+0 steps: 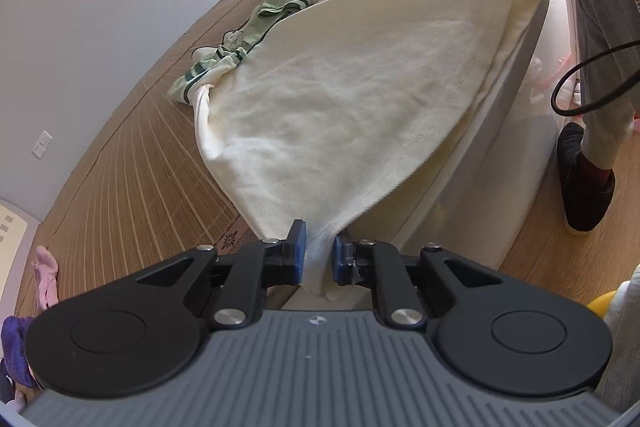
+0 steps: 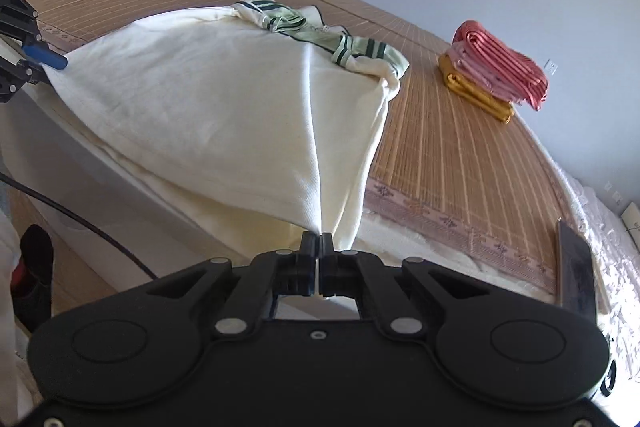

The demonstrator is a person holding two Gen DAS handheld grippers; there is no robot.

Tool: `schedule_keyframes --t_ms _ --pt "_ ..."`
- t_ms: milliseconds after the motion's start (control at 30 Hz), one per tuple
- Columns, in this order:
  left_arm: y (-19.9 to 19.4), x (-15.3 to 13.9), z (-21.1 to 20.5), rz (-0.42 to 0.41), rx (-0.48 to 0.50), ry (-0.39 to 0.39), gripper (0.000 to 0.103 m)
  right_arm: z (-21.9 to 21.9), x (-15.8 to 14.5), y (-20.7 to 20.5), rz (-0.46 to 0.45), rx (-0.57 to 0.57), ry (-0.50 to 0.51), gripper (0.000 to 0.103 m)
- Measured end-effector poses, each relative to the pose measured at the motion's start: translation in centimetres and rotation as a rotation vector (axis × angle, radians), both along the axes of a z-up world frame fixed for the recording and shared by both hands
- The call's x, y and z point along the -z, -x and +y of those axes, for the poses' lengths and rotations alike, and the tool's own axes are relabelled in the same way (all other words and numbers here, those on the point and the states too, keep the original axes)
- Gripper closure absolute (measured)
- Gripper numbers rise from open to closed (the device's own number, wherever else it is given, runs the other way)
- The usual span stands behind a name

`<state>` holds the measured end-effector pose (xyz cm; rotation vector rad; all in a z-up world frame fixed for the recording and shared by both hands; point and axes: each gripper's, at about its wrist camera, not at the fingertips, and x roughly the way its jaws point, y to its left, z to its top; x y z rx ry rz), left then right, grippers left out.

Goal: Fold clothes

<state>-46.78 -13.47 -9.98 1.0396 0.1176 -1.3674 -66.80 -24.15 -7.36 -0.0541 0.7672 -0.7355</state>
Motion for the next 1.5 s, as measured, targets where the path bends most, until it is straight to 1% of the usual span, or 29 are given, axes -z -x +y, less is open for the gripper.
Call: schedule_keyframes --t_ms 67,100,167,200,233,300,367,433,500,567,600,633,700,733,800,867,900,933,1000,1067,1100,1133,1167,1233,1267,1333,1400,1433,1500 --pt "-0.7 -0.3 0.4 0.017 -0.019 -0.008 0.087 0.2 0.3 0.0 0.013 -0.027 -0.042 0.101" --pt "-1.0 -0.5 0.6 0.022 -0.032 -0.011 0.087 0.1 0.3 0.2 0.003 -0.035 -0.069 0.1" --pt "-1.6 -0.7 1.0 0.023 -0.064 -0.011 0.087 0.0 0.2 0.7 -0.023 -0.047 -0.123 0.096" --pt "-2.0 -0.9 1.2 0.032 -0.079 -0.009 0.087 -0.2 -0.1 1.0 -0.058 -0.05 -0.136 0.093" --pt "-2.3 -1.2 1.3 0.052 -0.092 -0.002 0.087 -0.3 -0.4 1.4 -0.09 -0.052 -0.152 0.082" --pt "-2.8 -1.7 1.5 0.076 -0.115 0.008 0.087 -1.0 -1.7 2.3 -0.187 -0.059 -0.18 0.07" --pt "-2.8 -1.9 1.5 0.078 -0.115 0.002 0.087 -1.7 -2.9 3.2 -0.285 -0.066 -0.207 0.067" --pt "-2.7 -1.8 1.4 0.08 -0.113 -0.004 0.087 -3.3 -4.2 3.2 -0.351 -0.067 -0.185 0.058" --pt "-2.6 -1.7 1.3 0.072 -0.108 -0.008 0.087 -5.5 -5.2 2.0 -0.345 -0.05 -0.146 0.055" --pt "-2.4 -1.7 1.2 0.06 -0.116 0.006 0.087 -9.1 -6.0 0.0 -0.313 -0.023 -0.097 0.055" --pt "-2.4 -1.8 1.2 0.06 -0.124 0.016 0.087 -11.1 -6.1 -1.1 -0.299 -0.011 -0.096 0.057" --pt "-2.5 -1.9 1.3 0.063 -0.132 0.024 0.087 -13.2 -6.2 -2.2 -0.289 -0.001 -0.11 0.063" --pt "-2.5 -1.9 1.4 0.068 -0.14 0.025 0.086 -17.0 -6.0 -4.5 -0.268 -0.007 -0.168 0.068" --pt "-2.4 -1.8 1.3 0.066 -0.142 0.022 0.086 -18.7 -5.8 -5.5 -0.251 -0.014 -0.203 0.073" --pt "-2.3 -1.5 1.2 0.068 -0.148 0.015 0.086 -20.8 -5.0 -7.2 -0.24 0.004 -0.226 0.073" --pt "-2.3 -1.2 1.1 0.075 -0.156 0.004 0.087 -22.2 -3.7 -8.2 -0.217 0.027 -0.224 0.079" --pt "-2.3 -1.1 1.1 0.079 -0.16 0.0 0.087 -22.5 -3.1 -8.4 -0.203 0.031 -0.205 0.095" --pt "-2.4 -1.0 1.0 0.083 -0.162 -0.002 0.087 -22.6 -2.6 -8.4 -0.192 0.032 -0.184 0.099" --pt "-2.5 -0.8 1.0 0.09 -0.167 -0.005 0.086 -22.6 -2.2 -8.2 -0.154 0.04 -0.136 0.099" --pt "-2.5 -0.7 0.9 0.097 -0.171 -0.009 0.086 -22.8 -2.5 -7.6 -0.172 0.039 -0.137 0.099" --pt "-2.6 -0.6 0.9 0.101 -0.174 -0.01 0.086 -22.9 -2.4 -7.6 -0.163 0.036 -0.143 0.098" --pt "-2.6 -0.5 0.9 0.105 -0.176 -0.012 0.086 -23.0 -2.1 -7.6 -0.153 0.033 -0.143 0.094" --pt "-2.7 -0.5 0.8 0.108 -0.178 -0.014 0.086 -22.8 -1.9 -7.3 -0.165 0.031 -0.128 0.092" --pt "-2.8 -0.3 0.8 0.116 -0.183 -0.017 0.086 -22.1 -2.4 -6.5 -0.187 0.032 -0.159 0.082" --pt "-2.8 -0.3 0.8 0.12 -0.186 -0.016 0.086 -21.5 -2.8 -5.9 -0.212 0.028 -0.177 0.08" --pt "-2.9 -0.3 0.9 0.126 -0.191 -0.01 0.086 -19.6 -3.5 -4.4 -0.254 0.014 -0.209 0.065" --pt "-2.8 -0.2 0.9 0.122 -0.19 -0.011 0.086 -17.0 -4.0 -2.9 -0.285 -0.006 -0.237 0.057" --pt "-2.8 -0.2 0.8 0.118 -0.188 -0.014 0.086 -15.7 -3.7 -2.3 -0.287 -0.006 -0.246 0.055" --pt "-2.8 -0.1 0.7 0.109 -0.18 -0.021 0.086 -12.8 -2.7 -1.1 -0.285 0.018 -0.239 0.055"
